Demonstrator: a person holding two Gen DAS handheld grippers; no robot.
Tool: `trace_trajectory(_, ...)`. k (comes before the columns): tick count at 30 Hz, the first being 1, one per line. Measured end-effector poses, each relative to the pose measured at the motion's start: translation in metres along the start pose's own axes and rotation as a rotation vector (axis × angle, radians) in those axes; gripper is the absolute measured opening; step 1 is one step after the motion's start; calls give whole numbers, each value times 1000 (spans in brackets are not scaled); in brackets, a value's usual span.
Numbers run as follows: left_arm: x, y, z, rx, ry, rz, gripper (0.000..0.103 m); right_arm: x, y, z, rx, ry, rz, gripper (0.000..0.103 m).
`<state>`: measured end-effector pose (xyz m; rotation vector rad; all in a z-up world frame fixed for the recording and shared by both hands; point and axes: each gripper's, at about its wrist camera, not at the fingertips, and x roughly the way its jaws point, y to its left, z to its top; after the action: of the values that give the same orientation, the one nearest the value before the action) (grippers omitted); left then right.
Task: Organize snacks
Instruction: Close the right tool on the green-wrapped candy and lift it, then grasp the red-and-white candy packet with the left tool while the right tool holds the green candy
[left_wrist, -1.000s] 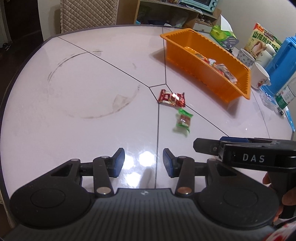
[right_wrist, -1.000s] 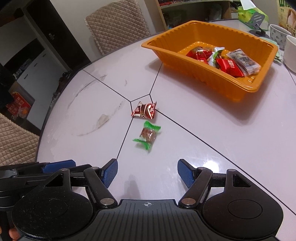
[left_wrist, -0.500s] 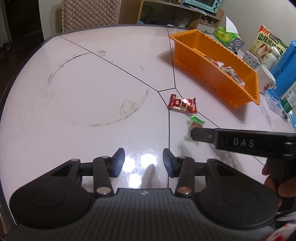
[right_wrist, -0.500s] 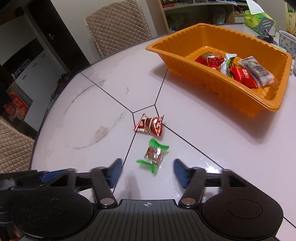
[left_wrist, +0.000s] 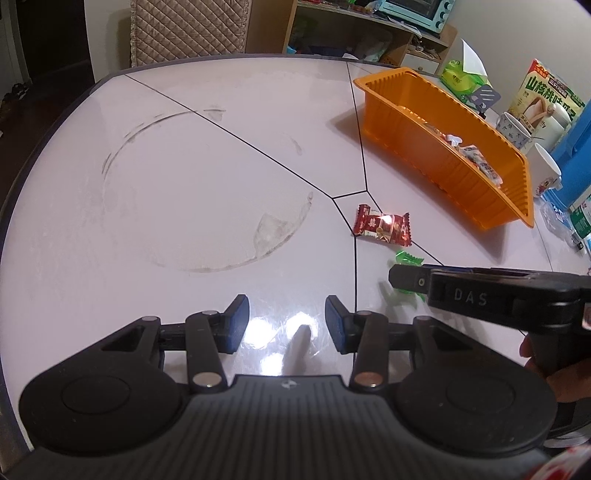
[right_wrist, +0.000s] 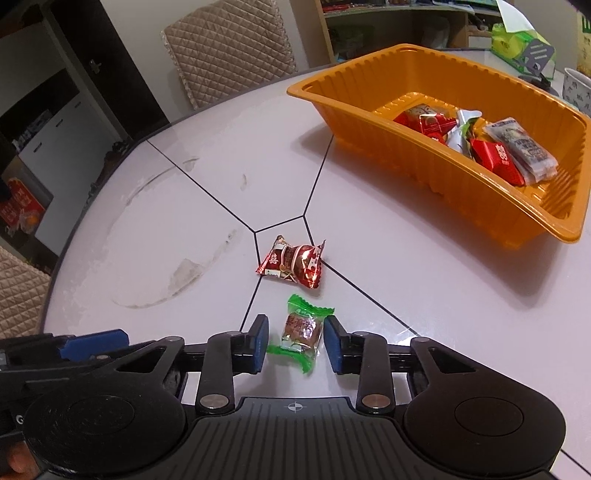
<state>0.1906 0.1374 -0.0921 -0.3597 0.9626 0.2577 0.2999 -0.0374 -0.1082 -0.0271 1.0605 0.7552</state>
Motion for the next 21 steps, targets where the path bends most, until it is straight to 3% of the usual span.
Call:
trace_trajectory(7, 3, -3, 3, 18, -6, -7, 41, 3, 6, -1, -91, -11, -33, 22)
trace_trajectory(10, 6, -8, 5, 46, -10, -20, 41, 2, 4, -3, -111, -16, -36, 21)
trace_trajectory(21, 28, -38, 18, 192, -24, -71, 44, -12, -35, 0, -21, -33, -78, 21)
